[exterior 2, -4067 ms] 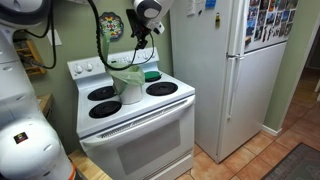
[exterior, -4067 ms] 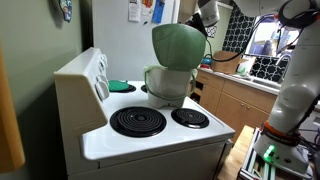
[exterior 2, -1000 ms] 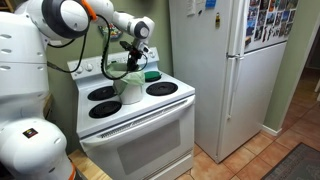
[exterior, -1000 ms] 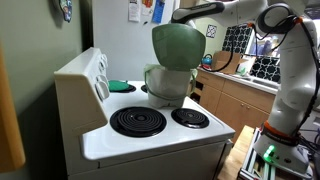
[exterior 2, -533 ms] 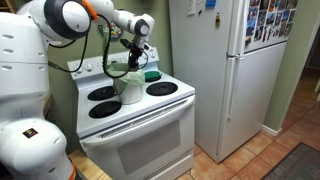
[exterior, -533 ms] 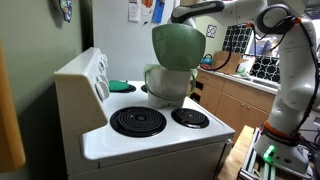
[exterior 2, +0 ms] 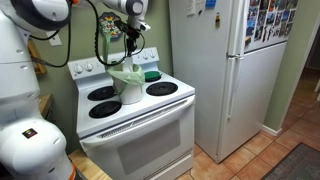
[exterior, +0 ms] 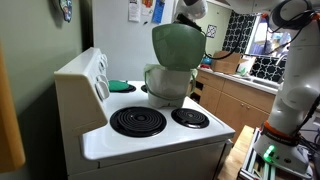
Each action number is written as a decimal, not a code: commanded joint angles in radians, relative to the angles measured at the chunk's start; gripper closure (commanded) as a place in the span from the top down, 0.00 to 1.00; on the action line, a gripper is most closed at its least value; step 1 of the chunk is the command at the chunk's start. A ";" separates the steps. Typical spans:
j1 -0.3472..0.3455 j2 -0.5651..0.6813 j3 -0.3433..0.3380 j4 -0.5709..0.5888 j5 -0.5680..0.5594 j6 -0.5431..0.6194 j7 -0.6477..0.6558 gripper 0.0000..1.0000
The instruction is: Move the paper towel from the bin to the stove then close the bin
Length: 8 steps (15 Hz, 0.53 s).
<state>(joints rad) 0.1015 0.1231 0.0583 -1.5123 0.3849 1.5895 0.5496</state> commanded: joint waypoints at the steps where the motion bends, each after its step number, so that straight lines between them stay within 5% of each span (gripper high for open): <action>1: -0.020 -0.169 -0.015 -0.138 0.004 0.144 0.031 0.00; 8: -0.102 -0.312 -0.027 -0.297 -0.159 0.422 0.180 0.00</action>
<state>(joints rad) 0.0305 -0.1300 0.0280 -1.7016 0.3006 1.8890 0.6634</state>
